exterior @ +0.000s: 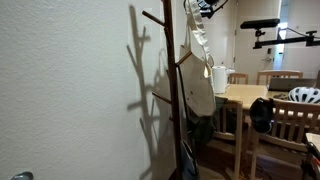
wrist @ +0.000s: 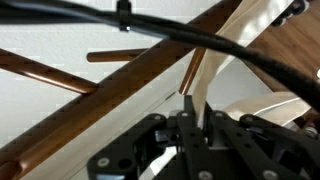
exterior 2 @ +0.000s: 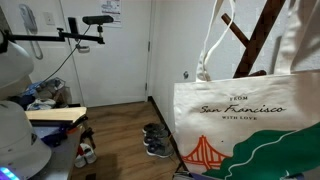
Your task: Take the bag and hang it on the right side of the stand
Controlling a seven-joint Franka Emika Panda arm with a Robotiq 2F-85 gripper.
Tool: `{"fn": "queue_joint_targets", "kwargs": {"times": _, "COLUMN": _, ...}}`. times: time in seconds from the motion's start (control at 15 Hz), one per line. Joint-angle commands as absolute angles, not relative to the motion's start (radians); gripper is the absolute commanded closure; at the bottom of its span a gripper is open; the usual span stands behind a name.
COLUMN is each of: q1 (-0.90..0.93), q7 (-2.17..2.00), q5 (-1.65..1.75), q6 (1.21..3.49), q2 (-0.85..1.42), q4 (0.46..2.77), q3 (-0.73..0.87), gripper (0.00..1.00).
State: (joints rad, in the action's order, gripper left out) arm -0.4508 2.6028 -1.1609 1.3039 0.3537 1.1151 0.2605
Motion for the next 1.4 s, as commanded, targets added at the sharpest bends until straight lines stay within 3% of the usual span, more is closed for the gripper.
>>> {"fn": "queue_joint_targets", "kwargs": {"times": 0.0, "q1": -0.455, "q7": 2.603, "q5": -1.066, "q6": 1.186, "q2": 0.477, "q4": 0.913, "q3": 0.208, "gripper": 0.97}}
{"fn": "queue_joint_targets", "kwargs": {"times": 0.93, "q1": -0.643, "q7": 2.603, "q5": -0.712, "q6": 0.954, "q2": 0.804, "q4": 0.352, "q3": -0.258, "gripper": 0.97}}
{"fn": "queue_joint_targets", "kwargs": {"times": 1.33, "q1": -0.764, "q7": 2.603, "q5": -0.873, "q6": 1.017, "q2": 0.864, "q4": 0.288, "q3": -0.262, "gripper": 0.97}}
